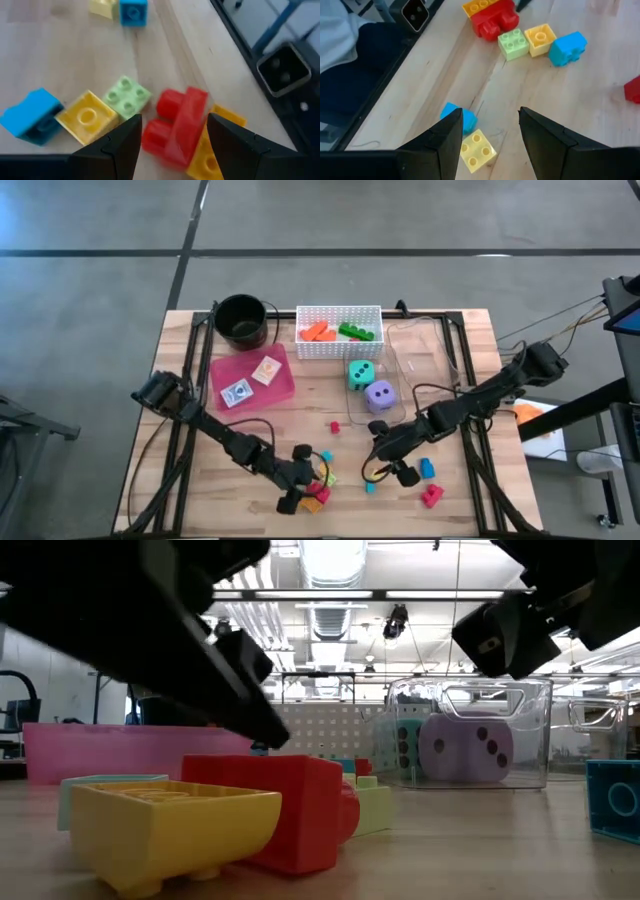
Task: Pick & Place Toys
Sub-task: Put the left big red game piece into the white bin
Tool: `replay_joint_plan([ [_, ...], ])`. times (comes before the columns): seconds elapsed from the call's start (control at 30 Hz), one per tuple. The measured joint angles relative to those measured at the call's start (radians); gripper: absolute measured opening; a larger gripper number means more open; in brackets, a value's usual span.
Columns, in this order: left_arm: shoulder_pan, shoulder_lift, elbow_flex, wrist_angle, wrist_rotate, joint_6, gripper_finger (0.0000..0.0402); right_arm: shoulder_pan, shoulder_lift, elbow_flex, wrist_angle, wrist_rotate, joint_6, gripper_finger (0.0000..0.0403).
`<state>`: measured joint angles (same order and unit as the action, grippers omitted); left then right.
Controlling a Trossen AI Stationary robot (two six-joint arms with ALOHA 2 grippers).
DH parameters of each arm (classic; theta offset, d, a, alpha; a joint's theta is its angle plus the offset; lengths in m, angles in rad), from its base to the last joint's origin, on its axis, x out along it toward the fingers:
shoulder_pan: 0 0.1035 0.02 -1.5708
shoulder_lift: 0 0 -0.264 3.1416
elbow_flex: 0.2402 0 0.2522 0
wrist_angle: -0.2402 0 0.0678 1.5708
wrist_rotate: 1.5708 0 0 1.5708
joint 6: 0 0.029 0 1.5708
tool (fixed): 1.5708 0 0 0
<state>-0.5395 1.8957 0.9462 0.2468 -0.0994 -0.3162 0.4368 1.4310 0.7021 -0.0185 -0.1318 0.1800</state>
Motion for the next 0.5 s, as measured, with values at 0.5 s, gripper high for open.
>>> replay_joint_plan([
  [0.5, -0.008, 0.0, -0.003, -0.096, -0.039, 0.055, 0.0229, 0.011, -0.002, 0.0, 0.032, 0.001, 0.004, 0.0195],
])
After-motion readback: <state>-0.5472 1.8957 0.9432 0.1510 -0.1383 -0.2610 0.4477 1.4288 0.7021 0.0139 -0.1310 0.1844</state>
